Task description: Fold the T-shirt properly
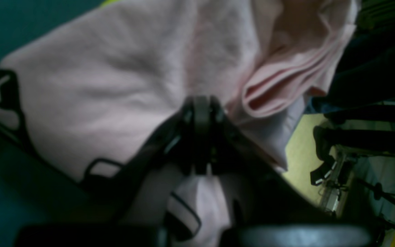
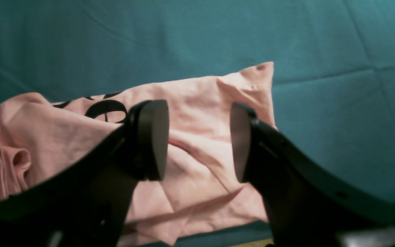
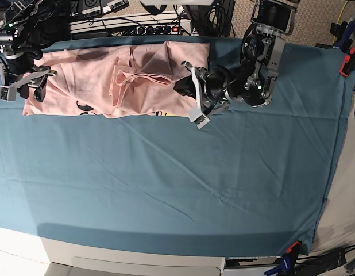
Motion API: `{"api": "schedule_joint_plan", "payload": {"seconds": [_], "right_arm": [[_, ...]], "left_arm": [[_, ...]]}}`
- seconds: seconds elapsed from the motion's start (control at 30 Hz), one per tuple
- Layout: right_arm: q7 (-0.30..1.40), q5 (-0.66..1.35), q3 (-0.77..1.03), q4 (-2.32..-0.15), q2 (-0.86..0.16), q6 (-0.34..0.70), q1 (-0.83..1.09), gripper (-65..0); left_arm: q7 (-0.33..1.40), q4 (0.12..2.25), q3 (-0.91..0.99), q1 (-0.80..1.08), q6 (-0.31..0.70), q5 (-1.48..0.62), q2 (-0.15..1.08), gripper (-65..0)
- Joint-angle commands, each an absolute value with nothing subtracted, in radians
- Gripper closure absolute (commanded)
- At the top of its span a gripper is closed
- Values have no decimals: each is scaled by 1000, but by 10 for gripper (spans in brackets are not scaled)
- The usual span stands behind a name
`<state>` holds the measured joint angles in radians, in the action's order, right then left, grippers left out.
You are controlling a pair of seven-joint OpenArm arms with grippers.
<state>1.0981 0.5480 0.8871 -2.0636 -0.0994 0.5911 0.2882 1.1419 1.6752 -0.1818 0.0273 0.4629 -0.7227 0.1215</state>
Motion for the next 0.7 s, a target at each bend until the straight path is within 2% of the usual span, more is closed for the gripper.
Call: {"api": "schedule_joint_plan", "payload": {"seconds": [0.0,0.33,0.67], "right_arm": [[1068,561,889,-2079,-113,586,285,-292],[1068,561,889,-2079,-113,586,285,-292],[1066,561,889,-2079,-113,586,285,-292]], "left_arm": [[1126,1697,-181,20,467,-751,113,0],[1126,1697,-195,45,467,-756,60,0],[1129,1697,-331,72,467,-755,33,0]]}}
